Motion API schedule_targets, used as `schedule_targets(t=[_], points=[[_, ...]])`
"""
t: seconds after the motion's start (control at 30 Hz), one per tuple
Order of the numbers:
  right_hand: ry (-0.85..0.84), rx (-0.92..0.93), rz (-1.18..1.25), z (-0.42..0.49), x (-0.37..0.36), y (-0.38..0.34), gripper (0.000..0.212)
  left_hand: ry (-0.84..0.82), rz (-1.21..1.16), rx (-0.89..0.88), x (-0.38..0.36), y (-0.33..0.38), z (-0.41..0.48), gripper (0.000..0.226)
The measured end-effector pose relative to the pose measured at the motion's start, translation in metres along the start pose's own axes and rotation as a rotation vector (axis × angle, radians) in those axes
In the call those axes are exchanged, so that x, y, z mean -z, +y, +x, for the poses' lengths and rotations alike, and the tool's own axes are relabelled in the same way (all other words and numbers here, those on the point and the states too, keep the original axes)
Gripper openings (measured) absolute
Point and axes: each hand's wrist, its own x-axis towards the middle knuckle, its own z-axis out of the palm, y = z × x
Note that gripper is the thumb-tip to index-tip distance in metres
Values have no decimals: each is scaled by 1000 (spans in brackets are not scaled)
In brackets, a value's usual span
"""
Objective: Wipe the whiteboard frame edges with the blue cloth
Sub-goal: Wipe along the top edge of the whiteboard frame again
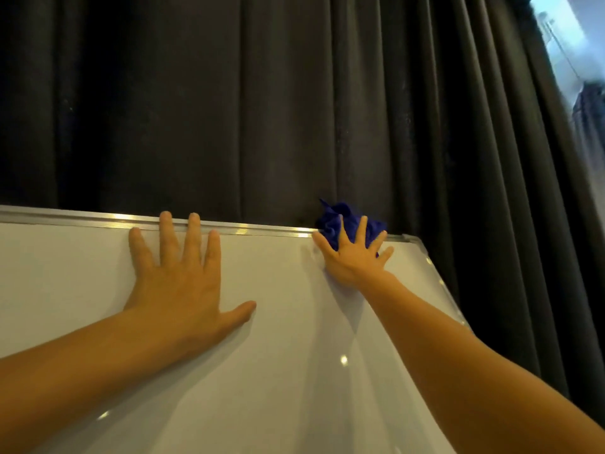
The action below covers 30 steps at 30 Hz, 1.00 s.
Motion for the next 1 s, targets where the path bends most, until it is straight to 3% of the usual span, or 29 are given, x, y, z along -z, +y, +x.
schedule_targets(t=[0.1, 0.17, 0.23, 0.33, 0.5, 0.57, 0.7, 0.8, 0.87, 1.0], points=[[151, 333, 165, -10, -10, -33, 81, -11, -11, 25, 6, 36, 16, 122], [261, 604, 152, -18, -19, -42, 69, -5, -4, 48, 6, 66, 27, 120], [271, 748, 112, -12, -25, -30, 61, -13, 34, 93, 2, 96, 36, 121], [177, 690, 68, 33, -23, 32, 64, -56, 58, 187, -5, 131, 50, 128], [51, 216, 166, 97, -15, 168, 62, -59, 6, 178, -15, 162, 66, 123], [45, 259, 134, 102, -18, 168, 63, -47, 11, 175, -16, 178, 77, 121], [51, 703, 276, 64, -33, 114, 72, -27, 7, 141, -20, 210, 103, 125], [149, 971, 160, 75, -33, 134, 60, 19, 31, 136, -34, 218, 116, 126], [130, 874, 150, 105, -26, 168, 57, 30, 27, 117, -39, 218, 115, 124], [36, 489, 222, 135, -27, 211, 60, 21, 17, 91, -43, 223, 113, 122]])
